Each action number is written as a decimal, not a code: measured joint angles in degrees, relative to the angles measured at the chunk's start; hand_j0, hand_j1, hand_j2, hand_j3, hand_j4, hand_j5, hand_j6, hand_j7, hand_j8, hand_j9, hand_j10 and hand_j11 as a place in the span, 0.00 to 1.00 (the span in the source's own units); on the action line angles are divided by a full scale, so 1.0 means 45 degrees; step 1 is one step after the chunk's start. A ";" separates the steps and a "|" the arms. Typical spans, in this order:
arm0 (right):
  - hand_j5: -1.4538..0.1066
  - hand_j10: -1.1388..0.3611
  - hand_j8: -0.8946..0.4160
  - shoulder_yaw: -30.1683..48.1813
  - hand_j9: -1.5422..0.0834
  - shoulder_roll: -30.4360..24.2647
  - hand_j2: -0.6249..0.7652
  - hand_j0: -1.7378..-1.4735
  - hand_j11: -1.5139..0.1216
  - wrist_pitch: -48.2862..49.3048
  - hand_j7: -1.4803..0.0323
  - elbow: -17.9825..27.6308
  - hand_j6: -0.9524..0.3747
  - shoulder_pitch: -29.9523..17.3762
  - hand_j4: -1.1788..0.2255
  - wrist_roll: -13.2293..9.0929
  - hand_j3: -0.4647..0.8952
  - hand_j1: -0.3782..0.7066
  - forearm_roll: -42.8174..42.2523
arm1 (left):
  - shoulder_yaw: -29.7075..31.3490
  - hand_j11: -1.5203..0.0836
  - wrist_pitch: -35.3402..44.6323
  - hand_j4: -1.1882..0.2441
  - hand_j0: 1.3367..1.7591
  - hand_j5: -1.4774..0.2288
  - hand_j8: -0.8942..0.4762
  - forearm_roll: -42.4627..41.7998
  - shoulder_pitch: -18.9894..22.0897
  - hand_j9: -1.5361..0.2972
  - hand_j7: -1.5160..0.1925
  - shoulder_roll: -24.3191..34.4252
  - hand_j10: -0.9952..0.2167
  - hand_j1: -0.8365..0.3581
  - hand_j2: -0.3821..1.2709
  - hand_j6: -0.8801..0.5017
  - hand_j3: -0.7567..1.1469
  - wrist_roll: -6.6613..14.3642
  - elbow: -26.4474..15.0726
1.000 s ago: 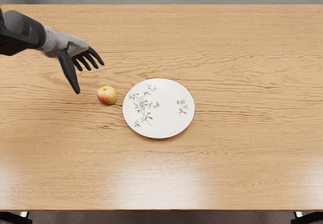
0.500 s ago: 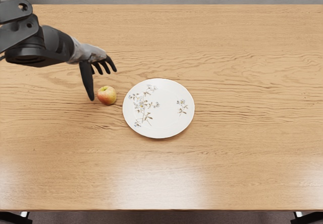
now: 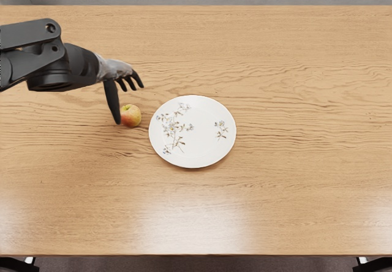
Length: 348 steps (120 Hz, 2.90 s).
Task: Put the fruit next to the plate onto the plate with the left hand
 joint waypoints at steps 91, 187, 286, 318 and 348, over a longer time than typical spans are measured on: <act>0.90 0.74 0.66 0.0006 0.92 0.0000 0.44 0.30 0.90 0.0000 0.95 0.0000 0.69 0.0019 0.81 0.0001 0.34 0.07 0.0000 | 0.1077 0.75 0.1691 0.65 0.76 0.68 0.47 0.0015 0.0648 0.66 0.70 -0.1633 0.61 0.74 0.26 0.45 0.40 0.0000 0.1208; 0.90 0.74 0.66 0.0024 0.92 0.0000 0.44 0.30 0.90 0.0000 0.95 0.0000 0.69 0.0039 0.81 0.0001 0.34 0.07 0.0000 | 0.2325 0.69 0.2418 0.60 0.76 0.62 0.41 0.0218 0.0676 0.61 0.64 -0.2912 0.55 0.67 0.27 0.40 0.40 0.0000 0.2595; 0.90 0.74 0.66 0.0024 0.92 0.0000 0.44 0.30 0.90 0.0000 0.95 0.0000 0.69 0.0157 0.81 -0.0002 0.34 0.07 0.0000 | 0.2720 0.54 0.3062 0.48 0.76 0.48 0.29 0.0502 0.0686 0.48 0.50 -0.3537 0.41 0.50 0.34 0.27 0.40 0.0007 0.2518; 0.90 0.74 0.66 0.0024 0.92 0.0000 0.44 0.30 0.90 0.0000 0.95 0.0000 0.69 0.0160 0.81 -0.0003 0.34 0.07 0.0000 | 0.2723 0.43 0.2973 0.38 0.75 0.38 0.30 0.0427 0.0673 0.38 0.40 -0.3524 0.38 0.45 0.42 0.17 0.40 0.0002 0.2505; 0.90 0.74 0.66 0.0024 0.92 0.0000 0.44 0.30 0.90 0.0000 0.95 0.0000 0.69 0.0169 0.81 0.0000 0.34 0.07 0.0000 | 0.2742 0.36 0.2366 0.34 0.75 0.31 0.36 0.0140 0.0486 0.33 0.33 -0.3344 0.43 0.43 0.42 0.17 0.40 0.0003 0.2501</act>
